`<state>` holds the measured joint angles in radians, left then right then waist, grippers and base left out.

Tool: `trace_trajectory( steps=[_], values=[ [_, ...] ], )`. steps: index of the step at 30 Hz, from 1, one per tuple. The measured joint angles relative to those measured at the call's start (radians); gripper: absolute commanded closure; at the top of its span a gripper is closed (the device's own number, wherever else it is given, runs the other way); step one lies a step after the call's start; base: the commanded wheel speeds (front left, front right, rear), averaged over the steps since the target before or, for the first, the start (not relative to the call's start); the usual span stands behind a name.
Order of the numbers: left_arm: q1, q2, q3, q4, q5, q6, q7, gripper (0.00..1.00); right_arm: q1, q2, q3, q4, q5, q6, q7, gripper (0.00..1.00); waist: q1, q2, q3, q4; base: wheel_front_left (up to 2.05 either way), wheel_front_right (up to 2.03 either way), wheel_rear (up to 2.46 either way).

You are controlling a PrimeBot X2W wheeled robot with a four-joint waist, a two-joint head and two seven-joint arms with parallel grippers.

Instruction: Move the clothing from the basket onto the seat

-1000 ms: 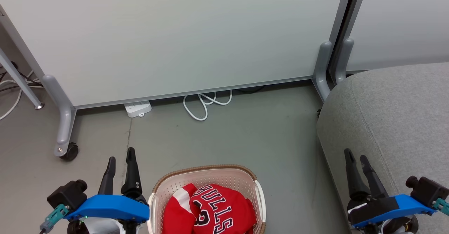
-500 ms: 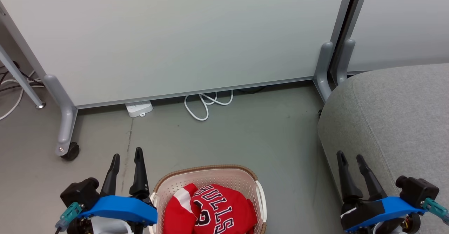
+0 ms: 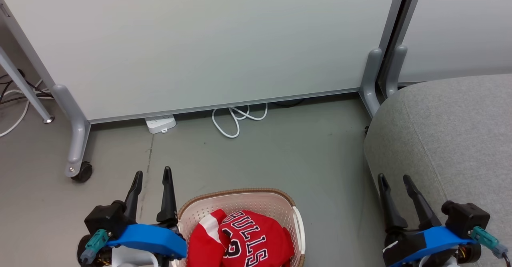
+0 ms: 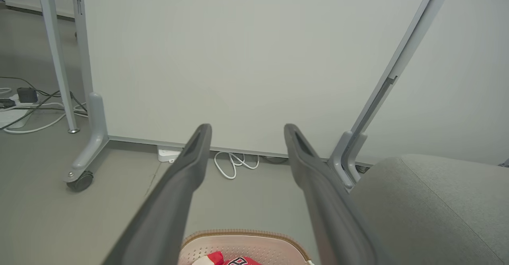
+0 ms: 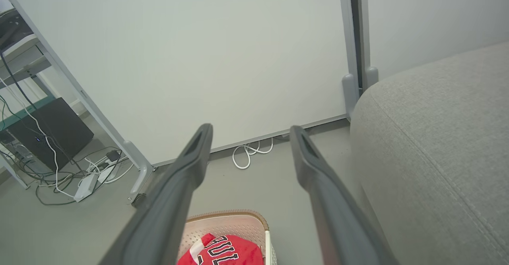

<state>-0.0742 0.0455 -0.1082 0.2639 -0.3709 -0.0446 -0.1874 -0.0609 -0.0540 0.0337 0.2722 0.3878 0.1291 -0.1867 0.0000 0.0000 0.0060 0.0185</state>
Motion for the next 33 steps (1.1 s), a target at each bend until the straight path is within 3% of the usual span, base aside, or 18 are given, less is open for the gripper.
trace_trajectory(
  steps=[33],
  values=[
    [0.0, 0.003, -0.051, 0.021, 0.26, 0.013, -0.063, 0.0, -0.002, -0.004, 0.022, 0.017, -0.282, 0.0, -0.065, 0.0, 0.0, 0.0, 0.004, 0.003, 0.0, 0.0, 0.0]
  ],
)
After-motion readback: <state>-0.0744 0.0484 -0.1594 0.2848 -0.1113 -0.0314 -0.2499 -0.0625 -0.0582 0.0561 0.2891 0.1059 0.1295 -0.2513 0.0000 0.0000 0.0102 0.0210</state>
